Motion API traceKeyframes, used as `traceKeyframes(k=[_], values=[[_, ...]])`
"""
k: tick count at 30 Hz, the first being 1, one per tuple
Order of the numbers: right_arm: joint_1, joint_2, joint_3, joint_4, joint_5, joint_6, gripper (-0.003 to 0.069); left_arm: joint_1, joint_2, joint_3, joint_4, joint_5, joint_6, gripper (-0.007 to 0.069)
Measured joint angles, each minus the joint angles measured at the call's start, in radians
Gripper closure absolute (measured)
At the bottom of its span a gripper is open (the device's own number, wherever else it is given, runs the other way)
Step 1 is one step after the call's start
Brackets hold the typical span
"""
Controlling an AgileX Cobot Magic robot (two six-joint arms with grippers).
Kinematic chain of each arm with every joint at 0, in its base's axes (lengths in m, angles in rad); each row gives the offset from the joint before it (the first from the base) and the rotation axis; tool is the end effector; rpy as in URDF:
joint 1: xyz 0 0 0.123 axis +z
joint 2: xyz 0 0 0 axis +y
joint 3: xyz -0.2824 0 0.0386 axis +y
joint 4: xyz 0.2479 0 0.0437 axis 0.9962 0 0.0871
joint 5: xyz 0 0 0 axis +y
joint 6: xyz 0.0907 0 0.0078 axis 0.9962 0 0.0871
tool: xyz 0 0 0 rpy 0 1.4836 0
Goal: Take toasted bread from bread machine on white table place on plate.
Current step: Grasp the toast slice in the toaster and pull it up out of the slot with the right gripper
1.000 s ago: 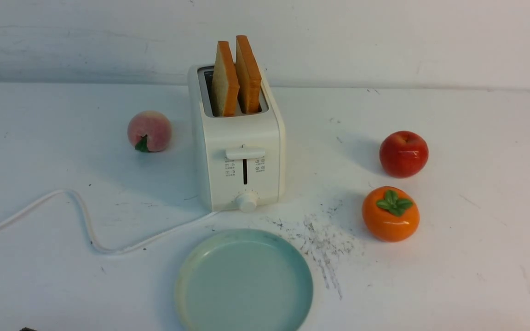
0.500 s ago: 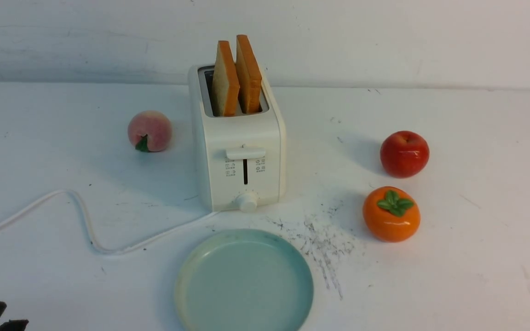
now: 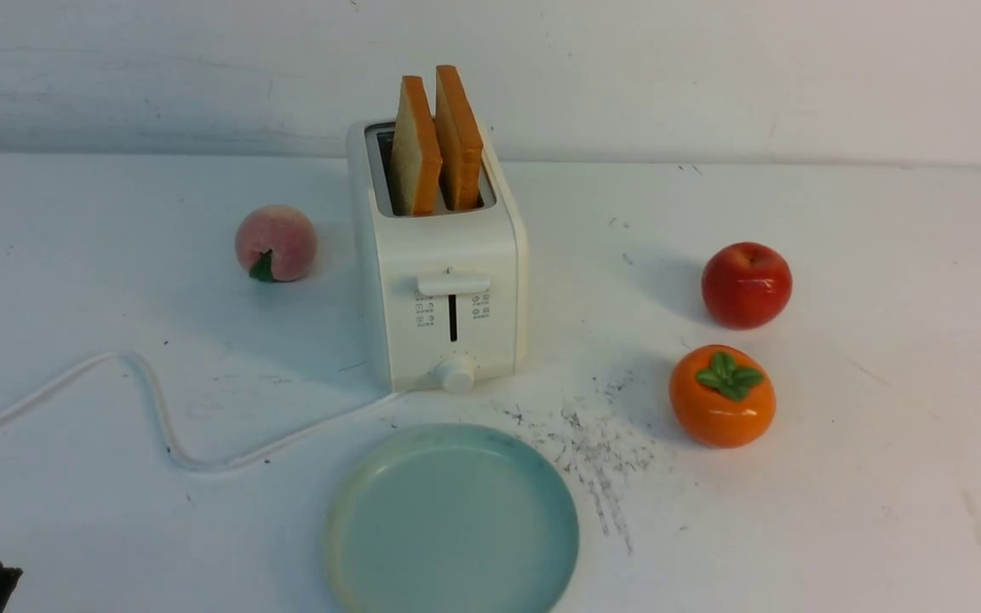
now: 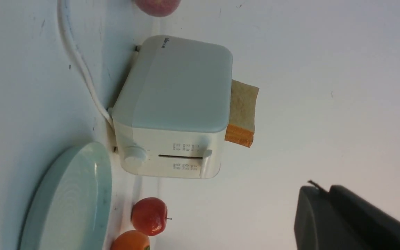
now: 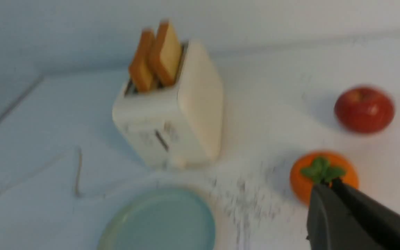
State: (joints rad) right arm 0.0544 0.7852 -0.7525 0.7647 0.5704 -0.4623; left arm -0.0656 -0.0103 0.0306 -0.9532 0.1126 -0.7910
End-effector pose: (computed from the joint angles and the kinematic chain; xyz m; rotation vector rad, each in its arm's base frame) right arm 0.1531 0.0425 0.3542 -0.0969 1.9586 0.5520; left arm 0.0559 -0.0121 0.1974 -1.2650 1.2487 -1.4472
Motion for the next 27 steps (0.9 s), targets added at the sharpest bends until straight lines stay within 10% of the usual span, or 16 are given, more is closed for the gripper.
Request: traceKeyframes(k=[15,27], values=[[0.137,0.938,-0.706,0.067,0.608,-0.03,0.0661,0.0,0.0,0.0,0.0,0.103,0.041,0.0638],[0.403,1.269,-1.552,-0.443,0.671,0.334,0.0659,0.0,0.0,0.0,0.005,0.102,0.05,0.0638]])
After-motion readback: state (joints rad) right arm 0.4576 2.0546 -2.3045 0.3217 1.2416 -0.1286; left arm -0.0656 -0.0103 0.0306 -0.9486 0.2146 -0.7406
